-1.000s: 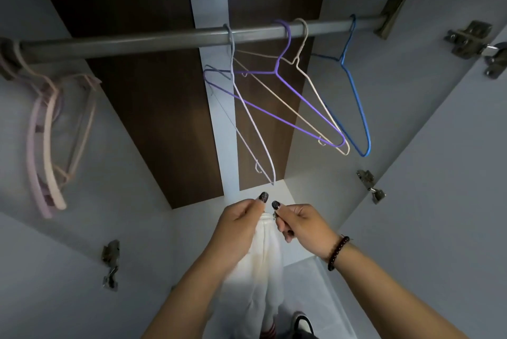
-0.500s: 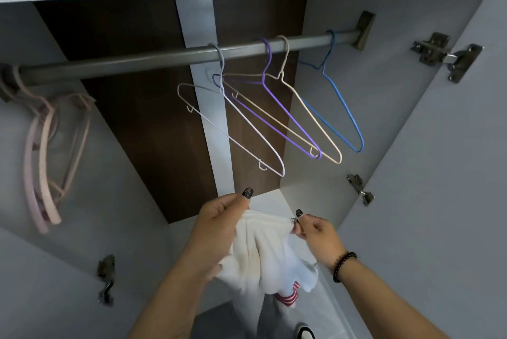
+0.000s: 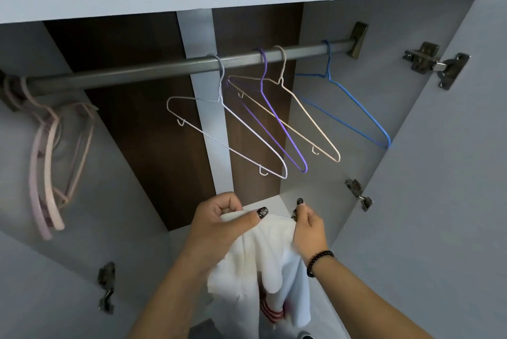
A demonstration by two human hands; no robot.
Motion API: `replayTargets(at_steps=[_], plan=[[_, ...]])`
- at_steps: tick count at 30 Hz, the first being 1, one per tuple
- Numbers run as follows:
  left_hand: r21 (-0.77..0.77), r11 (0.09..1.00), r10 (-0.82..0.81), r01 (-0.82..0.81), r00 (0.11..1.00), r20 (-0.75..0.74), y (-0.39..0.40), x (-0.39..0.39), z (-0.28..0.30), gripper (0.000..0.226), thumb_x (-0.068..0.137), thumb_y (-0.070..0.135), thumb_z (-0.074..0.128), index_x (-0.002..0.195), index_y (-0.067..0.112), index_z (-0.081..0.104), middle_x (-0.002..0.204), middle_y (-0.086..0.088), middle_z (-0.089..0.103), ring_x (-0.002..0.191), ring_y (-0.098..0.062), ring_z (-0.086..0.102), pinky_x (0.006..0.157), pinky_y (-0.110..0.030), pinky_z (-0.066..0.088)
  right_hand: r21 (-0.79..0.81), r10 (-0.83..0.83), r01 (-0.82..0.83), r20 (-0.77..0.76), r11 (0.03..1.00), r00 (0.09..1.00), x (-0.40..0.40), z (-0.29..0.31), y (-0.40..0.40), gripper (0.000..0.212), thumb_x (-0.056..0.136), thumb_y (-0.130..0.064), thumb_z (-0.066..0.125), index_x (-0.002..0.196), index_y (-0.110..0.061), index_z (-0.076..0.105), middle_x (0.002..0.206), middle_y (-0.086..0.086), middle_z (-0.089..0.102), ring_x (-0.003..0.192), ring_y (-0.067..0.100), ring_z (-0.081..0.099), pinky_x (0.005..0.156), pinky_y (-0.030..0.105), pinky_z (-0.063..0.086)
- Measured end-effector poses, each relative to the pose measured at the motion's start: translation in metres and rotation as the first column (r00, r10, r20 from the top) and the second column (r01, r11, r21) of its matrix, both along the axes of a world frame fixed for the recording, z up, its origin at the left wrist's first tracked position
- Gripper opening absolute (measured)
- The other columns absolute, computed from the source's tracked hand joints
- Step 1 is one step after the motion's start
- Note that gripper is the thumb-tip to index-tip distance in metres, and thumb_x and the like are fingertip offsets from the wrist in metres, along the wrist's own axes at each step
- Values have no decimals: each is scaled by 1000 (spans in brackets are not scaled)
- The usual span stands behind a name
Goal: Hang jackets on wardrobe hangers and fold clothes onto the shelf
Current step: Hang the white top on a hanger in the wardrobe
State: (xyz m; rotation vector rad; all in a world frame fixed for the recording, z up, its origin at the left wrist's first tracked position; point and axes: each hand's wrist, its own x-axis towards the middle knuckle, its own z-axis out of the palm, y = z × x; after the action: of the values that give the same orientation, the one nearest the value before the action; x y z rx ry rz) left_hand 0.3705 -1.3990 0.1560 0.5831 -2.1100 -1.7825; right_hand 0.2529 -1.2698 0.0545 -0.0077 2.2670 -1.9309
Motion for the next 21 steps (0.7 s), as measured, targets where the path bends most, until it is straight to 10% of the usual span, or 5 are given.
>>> replayTargets(at_steps=[10, 21], plan=[[-636, 771, 72, 26, 989, 127, -26, -4, -30, 29, 96, 33, 45, 71, 23, 54, 82, 7, 54, 77, -14, 54, 69, -31, 40, -97, 54, -72, -178, 993, 983, 9, 47, 1, 43, 100, -9, 40, 58, -17, 30, 51, -13, 28, 50, 3, 25, 50, 21, 26], [-267, 963, -63, 27, 990, -126, 58, -33, -29, 36, 101, 40, 31, 72, 19, 38, 67, 11, 51, 65, -8, 47, 60, -20, 35, -105, 67, -115, -382, 988, 922, 22, 87, 20, 34, 93, -17, 42, 60, -16, 31, 54, -10, 29, 53, 4, 26, 50, 19, 26]])
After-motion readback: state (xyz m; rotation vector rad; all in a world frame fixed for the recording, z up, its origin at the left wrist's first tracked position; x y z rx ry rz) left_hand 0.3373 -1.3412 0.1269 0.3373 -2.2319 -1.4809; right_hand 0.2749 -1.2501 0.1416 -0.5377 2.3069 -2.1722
